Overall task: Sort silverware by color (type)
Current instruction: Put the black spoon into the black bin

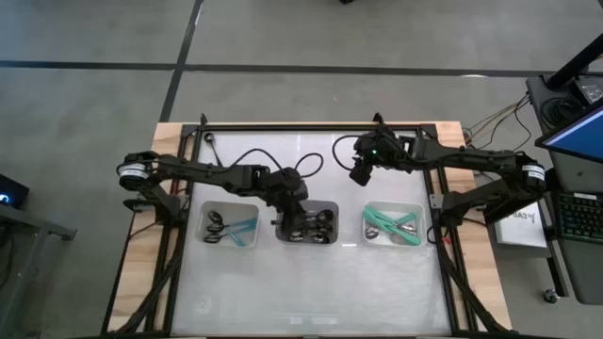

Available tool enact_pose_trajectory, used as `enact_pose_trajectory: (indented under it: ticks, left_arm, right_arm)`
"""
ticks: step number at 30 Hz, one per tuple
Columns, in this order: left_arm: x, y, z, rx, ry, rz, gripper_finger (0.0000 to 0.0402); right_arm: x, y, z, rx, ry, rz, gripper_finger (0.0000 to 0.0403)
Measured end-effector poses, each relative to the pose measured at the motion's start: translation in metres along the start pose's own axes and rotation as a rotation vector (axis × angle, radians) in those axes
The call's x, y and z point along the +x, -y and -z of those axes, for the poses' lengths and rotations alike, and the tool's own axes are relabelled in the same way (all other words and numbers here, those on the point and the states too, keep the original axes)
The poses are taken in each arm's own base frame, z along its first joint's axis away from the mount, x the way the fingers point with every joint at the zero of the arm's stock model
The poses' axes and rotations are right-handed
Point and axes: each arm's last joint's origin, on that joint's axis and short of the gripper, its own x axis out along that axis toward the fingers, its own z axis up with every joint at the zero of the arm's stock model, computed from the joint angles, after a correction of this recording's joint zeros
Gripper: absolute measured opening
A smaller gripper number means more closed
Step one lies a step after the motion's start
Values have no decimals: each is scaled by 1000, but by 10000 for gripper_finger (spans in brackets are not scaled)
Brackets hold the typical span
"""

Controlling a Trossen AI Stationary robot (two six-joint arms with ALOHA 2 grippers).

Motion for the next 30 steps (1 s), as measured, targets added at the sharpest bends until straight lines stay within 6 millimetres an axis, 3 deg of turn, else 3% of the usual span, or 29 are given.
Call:
enact_pose_trajectory:
  ticks: [5, 14, 22, 30]
  left_arm:
    - [-10, -5, 4, -22, -100, -226, 67]
    - [-58, -27, 14, -37, -162, -555, 62]
    - [-102, -92, 70, -405, -70, -829, 62]
    - [-135, -159, 138, -879, 95, -1096, 61]
  right_arm:
    - [4, -1, 6, -15, -22, 1, 187]
    - [14, -3, 24, -25, -78, 4, 187]
    - [23, -5, 42, -47, -134, 7, 187]
    - [24, -6, 43, -43, -121, 7, 187]
